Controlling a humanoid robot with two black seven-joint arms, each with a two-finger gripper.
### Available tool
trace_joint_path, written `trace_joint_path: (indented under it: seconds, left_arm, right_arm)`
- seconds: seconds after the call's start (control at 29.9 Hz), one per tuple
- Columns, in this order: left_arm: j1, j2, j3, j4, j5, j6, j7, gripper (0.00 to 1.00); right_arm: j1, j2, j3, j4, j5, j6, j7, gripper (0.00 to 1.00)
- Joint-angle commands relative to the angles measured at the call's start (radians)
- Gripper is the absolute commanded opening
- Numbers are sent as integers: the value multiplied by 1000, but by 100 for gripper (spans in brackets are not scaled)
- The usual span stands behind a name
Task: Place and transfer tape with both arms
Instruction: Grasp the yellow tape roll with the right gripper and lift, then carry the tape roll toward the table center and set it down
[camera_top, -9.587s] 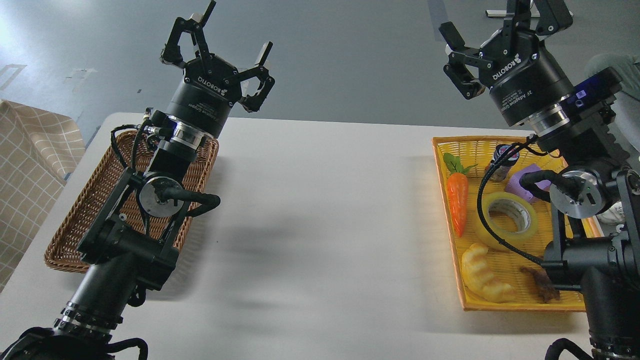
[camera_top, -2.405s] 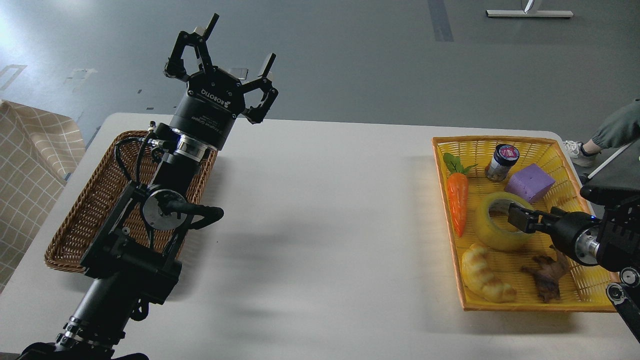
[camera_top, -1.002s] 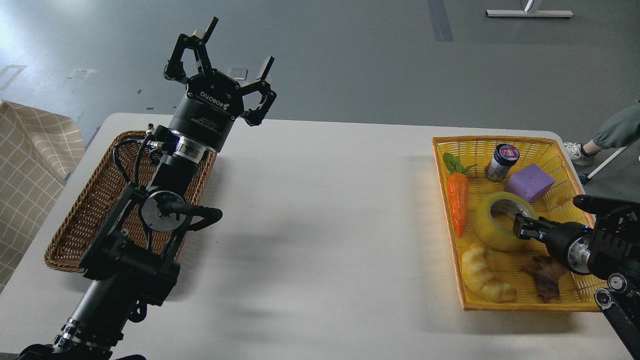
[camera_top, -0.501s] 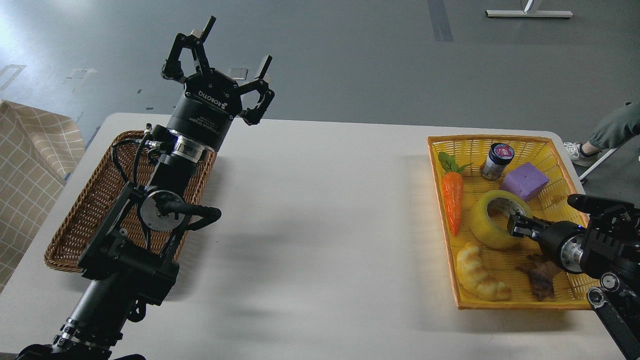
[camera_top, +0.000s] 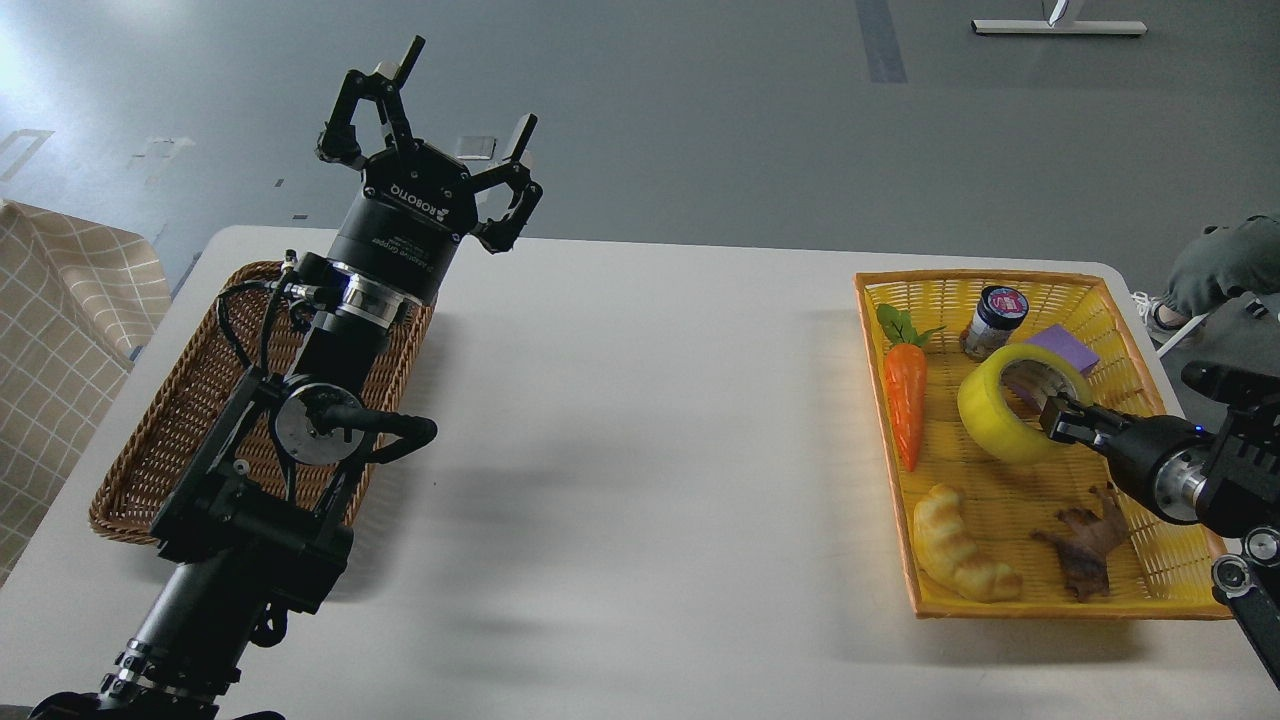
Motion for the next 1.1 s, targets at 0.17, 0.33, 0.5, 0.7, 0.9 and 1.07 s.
trace_joint_path:
  seconds: [0.17, 0.33, 0.5, 0.7, 0.9, 1.07]
  left_arm:
    - [13, -7, 0, 0, 0, -2, 0, 98]
    - [13, -2, 0, 0, 0, -2, 0, 98]
    - [15, -1, 0, 0, 0, -2, 0, 98]
    - [18, 3, 0, -6, 0, 0, 0, 98]
    - [18, 6, -11, -20, 0, 0, 0, 98]
    - [18, 6, -12, -20, 0, 0, 0, 98]
  right_arm:
    - [59, 2, 17, 93, 21, 0, 0, 4]
    - [170, 17, 4, 91, 21, 0, 0, 4]
    - [306, 23, -76, 70, 36, 0, 6, 4]
    - [507, 95, -243, -13, 44, 0, 10, 5]
    - [664, 213, -312, -171, 42, 0, 27, 5]
    - [707, 315, -387, -219, 35, 0, 29, 5]
